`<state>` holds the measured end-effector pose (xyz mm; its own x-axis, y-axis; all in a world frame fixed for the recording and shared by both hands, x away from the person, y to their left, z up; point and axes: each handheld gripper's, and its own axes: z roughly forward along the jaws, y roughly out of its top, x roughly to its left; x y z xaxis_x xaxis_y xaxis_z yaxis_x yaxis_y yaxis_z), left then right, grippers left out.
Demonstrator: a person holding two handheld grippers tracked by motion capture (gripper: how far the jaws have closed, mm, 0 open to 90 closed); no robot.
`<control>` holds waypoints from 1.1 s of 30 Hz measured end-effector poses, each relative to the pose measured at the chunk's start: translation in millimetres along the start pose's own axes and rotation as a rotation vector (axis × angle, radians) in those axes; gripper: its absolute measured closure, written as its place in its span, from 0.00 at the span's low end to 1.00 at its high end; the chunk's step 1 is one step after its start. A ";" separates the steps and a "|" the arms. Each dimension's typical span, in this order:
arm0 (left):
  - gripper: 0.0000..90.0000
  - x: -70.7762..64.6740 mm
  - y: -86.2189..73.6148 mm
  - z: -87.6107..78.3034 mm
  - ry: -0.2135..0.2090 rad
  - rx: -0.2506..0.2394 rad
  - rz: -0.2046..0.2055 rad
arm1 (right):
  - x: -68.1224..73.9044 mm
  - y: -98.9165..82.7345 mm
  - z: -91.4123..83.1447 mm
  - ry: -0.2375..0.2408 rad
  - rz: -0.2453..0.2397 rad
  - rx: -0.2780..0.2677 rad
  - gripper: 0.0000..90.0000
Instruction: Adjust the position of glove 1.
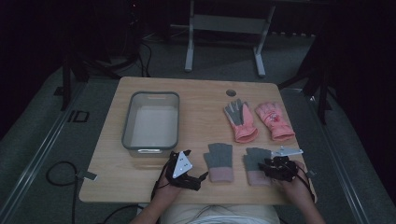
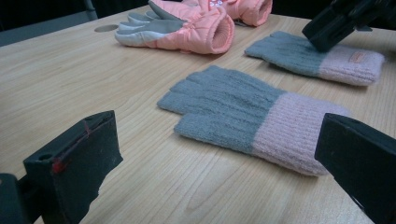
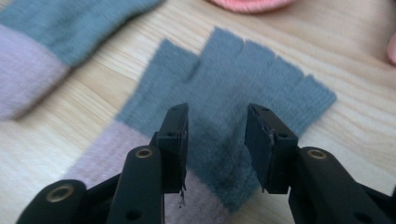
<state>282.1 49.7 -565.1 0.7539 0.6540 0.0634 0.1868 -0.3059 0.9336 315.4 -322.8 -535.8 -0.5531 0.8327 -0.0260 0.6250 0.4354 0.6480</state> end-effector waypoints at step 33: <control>0.00 2.5 -1.1 -2.1 -0.017 -0.022 -0.029 | 38.1 72.6 -50.2 0.026 0.065 -0.165 0.94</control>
<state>282.4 53.1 -565.2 0.7588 0.6507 0.0303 0.1950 -0.2712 0.9426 312.0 -276.7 -451.5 -0.5300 0.8471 0.0378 0.5622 0.3177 0.7636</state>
